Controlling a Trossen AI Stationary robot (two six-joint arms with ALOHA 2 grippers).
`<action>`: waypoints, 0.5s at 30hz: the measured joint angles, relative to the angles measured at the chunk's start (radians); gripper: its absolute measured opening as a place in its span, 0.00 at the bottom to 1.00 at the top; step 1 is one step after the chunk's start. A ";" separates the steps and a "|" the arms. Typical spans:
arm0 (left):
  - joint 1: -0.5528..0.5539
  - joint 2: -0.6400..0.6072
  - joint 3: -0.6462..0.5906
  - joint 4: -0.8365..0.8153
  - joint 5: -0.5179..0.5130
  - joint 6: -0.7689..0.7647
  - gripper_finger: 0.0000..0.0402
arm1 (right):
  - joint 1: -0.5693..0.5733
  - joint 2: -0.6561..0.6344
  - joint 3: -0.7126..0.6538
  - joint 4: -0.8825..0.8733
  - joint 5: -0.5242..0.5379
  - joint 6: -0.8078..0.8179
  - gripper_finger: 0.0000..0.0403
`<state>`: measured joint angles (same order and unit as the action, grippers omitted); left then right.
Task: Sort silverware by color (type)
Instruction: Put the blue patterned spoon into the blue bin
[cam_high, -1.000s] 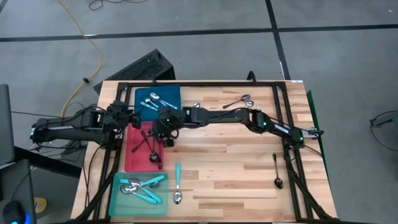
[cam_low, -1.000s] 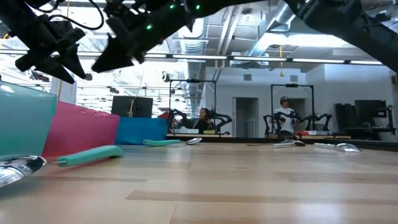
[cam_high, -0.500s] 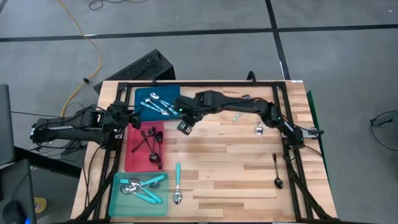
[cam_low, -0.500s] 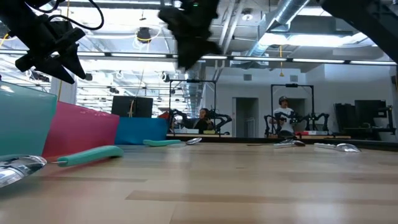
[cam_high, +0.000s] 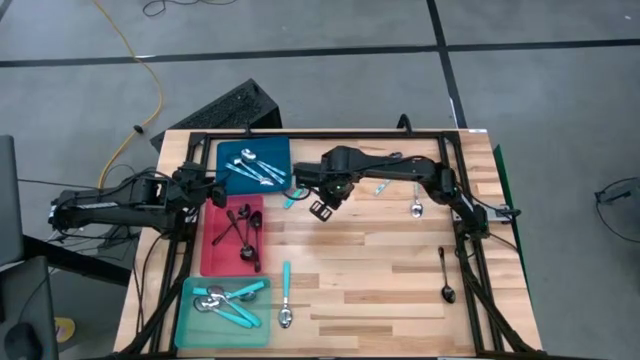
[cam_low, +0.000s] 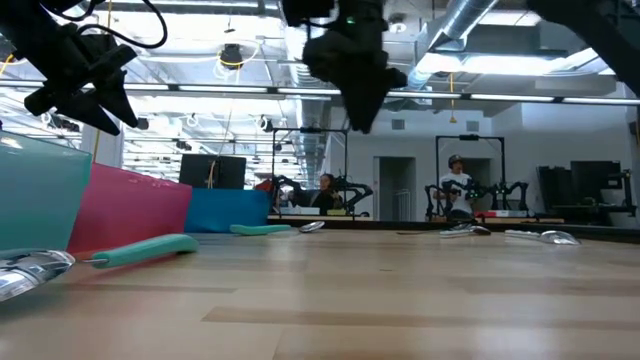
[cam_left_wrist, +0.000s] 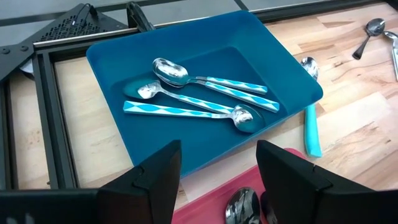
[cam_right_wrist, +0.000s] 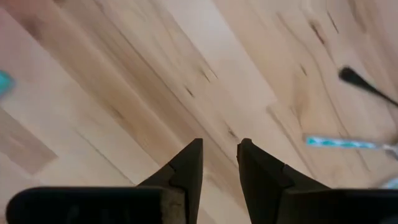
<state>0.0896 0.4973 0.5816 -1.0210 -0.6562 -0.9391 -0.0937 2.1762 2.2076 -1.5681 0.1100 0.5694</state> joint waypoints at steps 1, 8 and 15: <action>0.000 0.000 0.000 0.000 0.003 0.000 0.48 | 0.000 -0.019 -0.044 0.001 0.000 0.002 0.30; 0.000 0.000 0.000 -0.002 0.004 0.000 0.48 | -0.026 -0.267 -0.491 0.064 -0.003 0.125 0.30; 0.000 0.000 0.000 -0.001 0.004 0.000 0.48 | -0.076 -0.541 -0.911 0.238 -0.010 0.361 0.31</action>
<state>0.0898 0.4973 0.5816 -1.0222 -0.6521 -0.9390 -0.1692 1.6355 1.2964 -1.3298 0.1005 0.9308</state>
